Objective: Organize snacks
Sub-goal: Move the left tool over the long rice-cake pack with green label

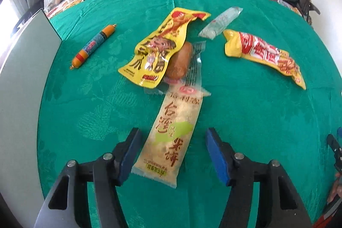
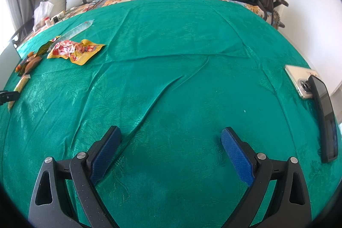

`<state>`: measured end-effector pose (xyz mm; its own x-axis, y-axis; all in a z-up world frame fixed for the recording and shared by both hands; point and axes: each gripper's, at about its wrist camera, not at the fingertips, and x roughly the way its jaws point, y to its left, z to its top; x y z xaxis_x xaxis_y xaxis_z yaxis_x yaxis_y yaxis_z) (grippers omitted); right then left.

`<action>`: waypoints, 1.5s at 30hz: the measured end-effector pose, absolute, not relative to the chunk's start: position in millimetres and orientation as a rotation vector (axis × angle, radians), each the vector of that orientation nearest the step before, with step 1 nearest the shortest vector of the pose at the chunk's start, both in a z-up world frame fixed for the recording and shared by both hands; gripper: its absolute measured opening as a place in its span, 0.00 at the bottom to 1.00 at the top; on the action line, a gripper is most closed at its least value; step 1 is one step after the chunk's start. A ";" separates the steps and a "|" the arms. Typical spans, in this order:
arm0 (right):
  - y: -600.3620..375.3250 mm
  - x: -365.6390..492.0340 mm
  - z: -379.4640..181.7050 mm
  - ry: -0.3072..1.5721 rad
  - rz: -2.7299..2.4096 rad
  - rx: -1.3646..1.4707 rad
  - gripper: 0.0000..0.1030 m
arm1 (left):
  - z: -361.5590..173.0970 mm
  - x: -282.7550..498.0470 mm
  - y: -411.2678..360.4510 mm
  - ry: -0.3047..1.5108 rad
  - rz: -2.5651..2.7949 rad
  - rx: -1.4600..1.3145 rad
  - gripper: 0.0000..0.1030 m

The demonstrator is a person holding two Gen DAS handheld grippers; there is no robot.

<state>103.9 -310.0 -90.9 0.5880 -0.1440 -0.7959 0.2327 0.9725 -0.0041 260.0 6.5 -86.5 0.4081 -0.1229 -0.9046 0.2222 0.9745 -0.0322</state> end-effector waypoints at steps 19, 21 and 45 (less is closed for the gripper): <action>-310.1 104.0 -90.8 0.917 -0.220 0.104 0.95 | -86.0 155.4 50.2 0.981 -0.118 0.019 0.85; -309.8 103.8 -90.9 0.917 -0.220 0.104 0.95 | -96.0 166.5 46.1 1.005 -0.096 0.063 0.85; -310.1 104.0 -90.7 0.917 -0.220 0.104 0.95 | -106.2 172.2 58.8 0.950 -0.056 0.013 1.00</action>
